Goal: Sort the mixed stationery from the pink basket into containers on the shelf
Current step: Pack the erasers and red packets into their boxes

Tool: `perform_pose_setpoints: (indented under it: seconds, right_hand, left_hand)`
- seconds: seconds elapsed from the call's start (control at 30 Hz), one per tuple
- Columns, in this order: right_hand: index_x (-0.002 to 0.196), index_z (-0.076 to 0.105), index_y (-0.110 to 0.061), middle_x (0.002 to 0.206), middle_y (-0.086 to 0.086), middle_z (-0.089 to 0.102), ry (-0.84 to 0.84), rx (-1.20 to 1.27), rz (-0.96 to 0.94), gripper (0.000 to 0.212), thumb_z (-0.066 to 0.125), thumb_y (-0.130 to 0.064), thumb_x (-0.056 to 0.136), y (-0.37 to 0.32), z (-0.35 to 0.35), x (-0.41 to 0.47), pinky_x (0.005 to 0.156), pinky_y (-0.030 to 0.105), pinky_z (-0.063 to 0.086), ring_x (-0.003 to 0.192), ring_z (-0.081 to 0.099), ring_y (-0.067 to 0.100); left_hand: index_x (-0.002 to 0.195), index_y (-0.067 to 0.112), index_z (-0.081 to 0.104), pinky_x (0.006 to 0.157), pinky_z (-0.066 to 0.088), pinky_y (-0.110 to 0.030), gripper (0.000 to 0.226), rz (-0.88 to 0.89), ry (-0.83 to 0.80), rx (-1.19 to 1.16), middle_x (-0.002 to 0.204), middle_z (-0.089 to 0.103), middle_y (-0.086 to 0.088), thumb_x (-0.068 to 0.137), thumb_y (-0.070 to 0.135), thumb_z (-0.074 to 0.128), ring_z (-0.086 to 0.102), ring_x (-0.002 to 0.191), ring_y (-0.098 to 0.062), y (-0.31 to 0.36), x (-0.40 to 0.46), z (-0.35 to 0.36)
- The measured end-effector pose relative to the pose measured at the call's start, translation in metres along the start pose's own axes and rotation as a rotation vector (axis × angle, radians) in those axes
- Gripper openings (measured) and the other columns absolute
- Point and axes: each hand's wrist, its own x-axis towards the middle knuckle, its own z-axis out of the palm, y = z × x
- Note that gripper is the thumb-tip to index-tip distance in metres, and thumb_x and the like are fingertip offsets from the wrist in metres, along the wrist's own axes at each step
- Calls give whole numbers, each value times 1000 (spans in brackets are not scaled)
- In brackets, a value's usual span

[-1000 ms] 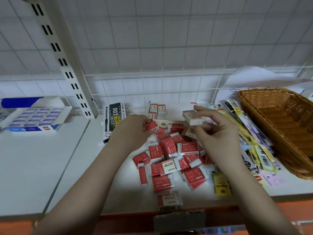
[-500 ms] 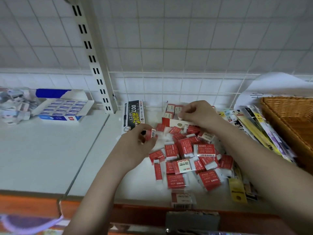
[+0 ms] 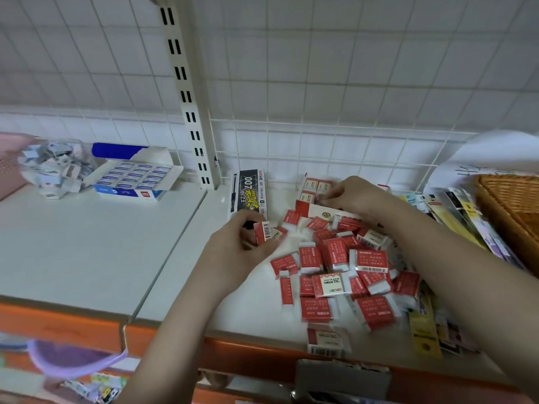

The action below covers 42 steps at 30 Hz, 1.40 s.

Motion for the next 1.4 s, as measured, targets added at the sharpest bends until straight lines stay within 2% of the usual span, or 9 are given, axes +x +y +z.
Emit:
perform_pose_setpoints:
  seconds: [0.07, 0.2, 0.4, 0.53, 0.7, 0.8, 1.03, 1.13, 1.4]
  right_hand:
    - [103, 73, -19, 99, -1, 66, -12, -9, 7, 19, 69, -22, 85, 1, 0, 2, 52, 13, 42, 74, 59, 8]
    - [99, 74, -14, 104, 3, 69, 104, -58, 27, 20, 74, -21, 81, 5, 4, 10, 78, 24, 48, 88, 60, 14]
    - [92, 72, -9, 98, 5, 69, 217, -204, -49, 21, 71, -28, 83, 7, 8, 9, 56, 16, 38, 82, 56, 13]
    - [86, 69, -14, 89, -1, 65, 348, -135, -205, 8, 66, -22, 86, 3, -1, -28, 69, 22, 40, 83, 58, 13]
    - [83, 66, -30, 91, -13, 62, 51, -160, -161, 12, 74, -35, 76, 14, -8, -99, 69, 15, 44, 85, 58, 3]
    - [97, 65, -31, 97, -21, 56, 28, -156, -140, 28, 76, -40, 74, 26, 5, -119, 69, 4, 37, 92, 53, 1]
    - [121, 60, -34, 122, -15, 57, 247, -67, -189, 42, 71, -23, 82, 41, 25, -128, 88, 11, 37, 109, 52, 3]
    - [124, 58, -32, 117, -15, 58, 394, 82, -192, 42, 69, -23, 84, 47, 23, -133, 82, 2, 37, 102, 49, -4]
    - [115, 64, -29, 95, -30, 51, 496, 231, -175, 35, 71, -19, 82, 52, 19, -139, 81, 15, 50, 89, 53, -11]
  left_hand:
    - [87, 41, 56, 58, 44, -11, 27, 5, 6, 17, 64, 55, 12, 74, 32, 77, 54, 56, 0, 0, -2, -1]
    - [97, 40, 54, 59, 44, -15, 31, 39, -11, 52, 78, 65, 4, 85, 14, 66, 62, 72, -14, -3, -2, -3]
    - [112, 33, 55, 71, 45, -19, 41, 3, -48, -132, 76, 63, 9, 90, -1, 56, 59, 72, -6, -4, 0, -5]
    - [108, 26, 63, 56, 40, -5, 37, 14, -16, -176, 68, 51, 8, 87, -4, 59, 52, 65, -9, 1, 8, -6]
    - [103, 20, 67, 62, 48, -15, 26, 8, -51, -150, 72, 52, -4, 87, 1, 62, 53, 63, -12, 16, 34, -3]
    - [100, 24, 67, 69, 53, -31, 17, 45, -92, -71, 79, 61, -10, 88, 13, 64, 57, 66, -17, 31, 60, 7]
    - [100, 17, 65, 66, 49, -19, 16, 282, -220, 189, 76, 61, 7, 86, 11, 67, 59, 66, -8, 54, 127, 49]
    - [103, 16, 66, 53, 40, -2, 20, 319, -304, 273, 80, 59, 2, 86, 8, 66, 55, 67, -6, 54, 145, 65]
    - [112, 16, 67, 72, 38, -6, 25, 456, -490, 531, 105, 65, 2, 87, 14, 66, 54, 84, -5, 48, 165, 71]
